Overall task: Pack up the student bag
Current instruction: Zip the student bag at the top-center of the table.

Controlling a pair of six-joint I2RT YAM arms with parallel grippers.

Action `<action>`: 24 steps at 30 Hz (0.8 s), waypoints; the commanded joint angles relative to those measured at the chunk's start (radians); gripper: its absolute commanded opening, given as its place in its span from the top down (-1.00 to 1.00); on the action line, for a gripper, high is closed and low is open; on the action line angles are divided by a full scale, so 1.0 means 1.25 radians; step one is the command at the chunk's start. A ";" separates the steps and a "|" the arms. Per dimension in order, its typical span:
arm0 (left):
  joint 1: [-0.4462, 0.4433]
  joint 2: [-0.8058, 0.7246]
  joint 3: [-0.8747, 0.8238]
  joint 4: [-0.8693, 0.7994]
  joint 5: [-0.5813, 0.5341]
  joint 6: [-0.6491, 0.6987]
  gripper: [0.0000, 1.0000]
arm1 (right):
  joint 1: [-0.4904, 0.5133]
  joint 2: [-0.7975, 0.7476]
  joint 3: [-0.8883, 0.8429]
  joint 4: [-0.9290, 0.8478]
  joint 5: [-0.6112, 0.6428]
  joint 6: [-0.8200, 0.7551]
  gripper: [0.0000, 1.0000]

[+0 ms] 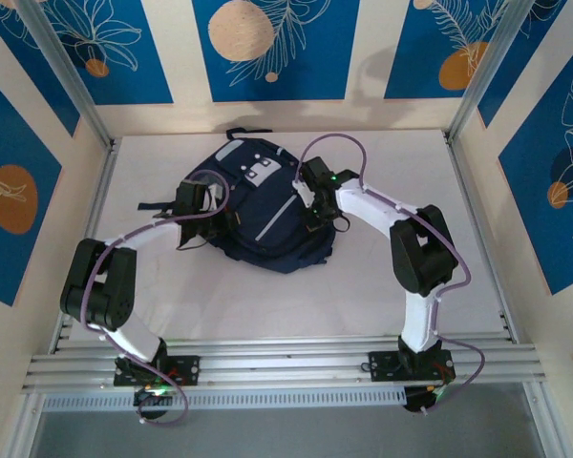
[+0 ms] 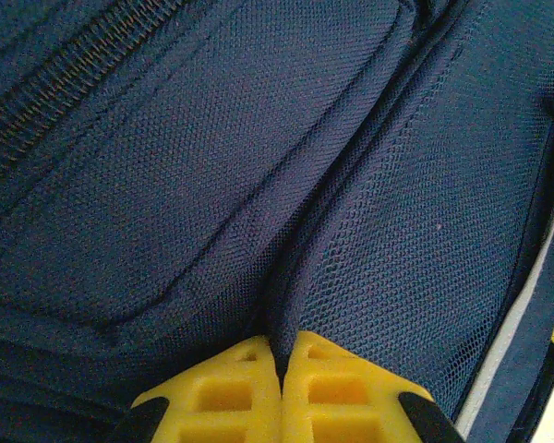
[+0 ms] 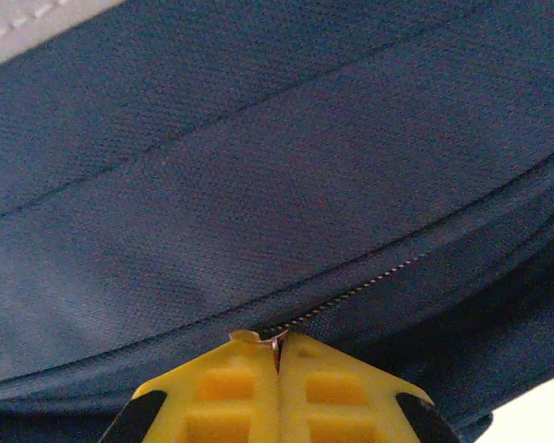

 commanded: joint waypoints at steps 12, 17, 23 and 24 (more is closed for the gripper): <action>0.045 0.198 0.269 -0.106 -0.044 0.005 1.00 | 0.282 0.039 -0.089 0.042 -0.134 0.106 1.00; 0.046 0.199 0.319 -0.147 -0.057 -0.008 0.50 | 0.306 0.133 0.075 0.061 -0.137 0.172 1.00; 0.080 0.108 0.258 -0.181 -0.083 -0.008 -0.06 | 0.281 0.192 0.211 0.085 -0.141 0.279 1.00; 0.084 0.092 0.248 -0.189 -0.084 -0.007 -0.09 | 0.273 0.193 0.217 0.093 -0.151 0.297 1.00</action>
